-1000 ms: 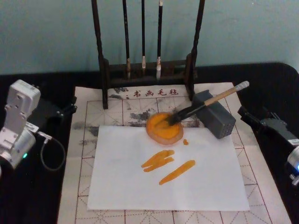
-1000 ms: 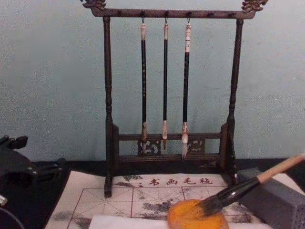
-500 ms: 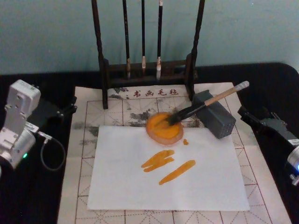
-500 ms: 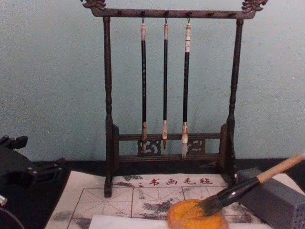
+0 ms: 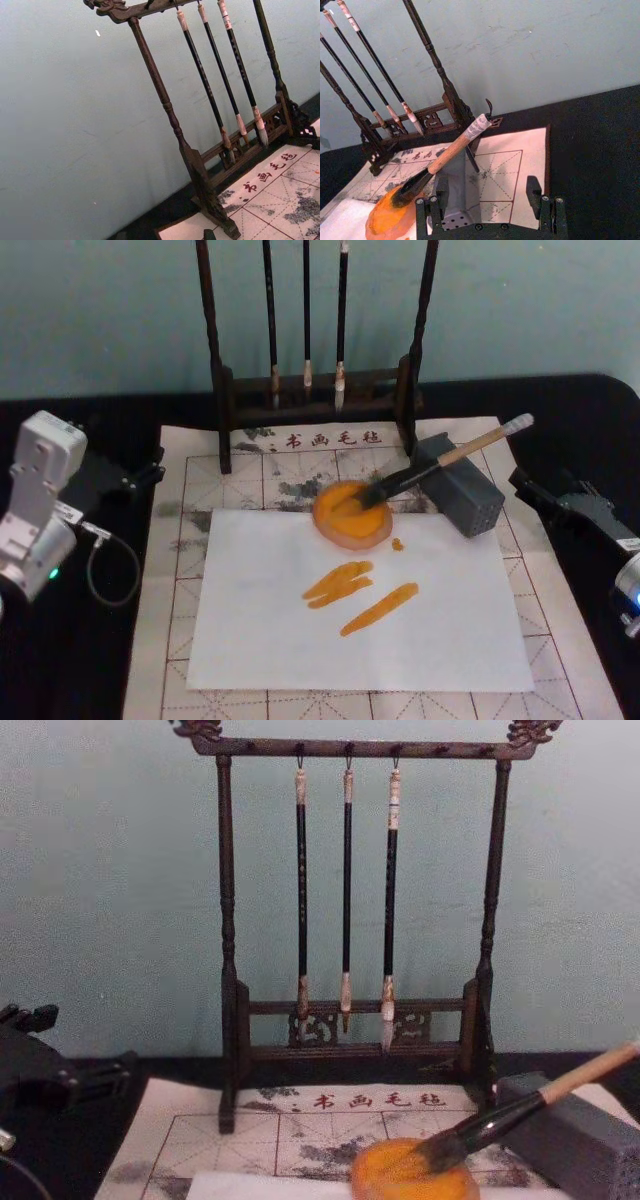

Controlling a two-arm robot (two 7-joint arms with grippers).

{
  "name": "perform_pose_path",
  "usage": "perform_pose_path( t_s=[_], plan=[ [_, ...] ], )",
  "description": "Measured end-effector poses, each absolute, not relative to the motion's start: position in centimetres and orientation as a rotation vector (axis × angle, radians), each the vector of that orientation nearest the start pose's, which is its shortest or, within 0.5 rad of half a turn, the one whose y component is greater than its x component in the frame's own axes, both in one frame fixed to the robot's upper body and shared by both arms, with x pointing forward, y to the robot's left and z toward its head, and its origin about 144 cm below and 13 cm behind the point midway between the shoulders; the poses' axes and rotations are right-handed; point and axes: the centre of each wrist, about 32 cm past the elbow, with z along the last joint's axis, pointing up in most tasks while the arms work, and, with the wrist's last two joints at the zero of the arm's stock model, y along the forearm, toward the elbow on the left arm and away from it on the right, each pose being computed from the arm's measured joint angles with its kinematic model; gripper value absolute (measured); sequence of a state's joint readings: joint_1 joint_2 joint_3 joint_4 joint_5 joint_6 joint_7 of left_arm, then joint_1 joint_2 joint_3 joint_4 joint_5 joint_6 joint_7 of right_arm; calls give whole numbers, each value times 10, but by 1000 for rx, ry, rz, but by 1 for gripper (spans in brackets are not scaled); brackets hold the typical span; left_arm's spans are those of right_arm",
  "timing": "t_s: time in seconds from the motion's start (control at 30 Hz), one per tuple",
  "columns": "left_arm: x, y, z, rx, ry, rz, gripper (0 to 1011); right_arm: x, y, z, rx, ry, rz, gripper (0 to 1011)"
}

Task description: Pick up the brush from the inkstone, write on the paper, then place the brush back to its original position.

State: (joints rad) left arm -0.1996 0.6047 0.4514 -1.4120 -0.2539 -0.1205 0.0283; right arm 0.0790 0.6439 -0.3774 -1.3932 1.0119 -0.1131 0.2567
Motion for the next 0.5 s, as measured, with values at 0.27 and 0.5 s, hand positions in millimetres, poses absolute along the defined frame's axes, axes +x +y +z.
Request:
perform_pose_path(
  t_s=[0.27, 0.5],
  plan=[
    [489, 310, 1140, 304, -285, 1248, 1001, 457, -346, 1112, 143, 388, -1177, 1000],
    [489, 310, 1140, 304, -285, 1248, 1001, 457, -346, 1112, 143, 388, -1177, 1000]
  ],
)
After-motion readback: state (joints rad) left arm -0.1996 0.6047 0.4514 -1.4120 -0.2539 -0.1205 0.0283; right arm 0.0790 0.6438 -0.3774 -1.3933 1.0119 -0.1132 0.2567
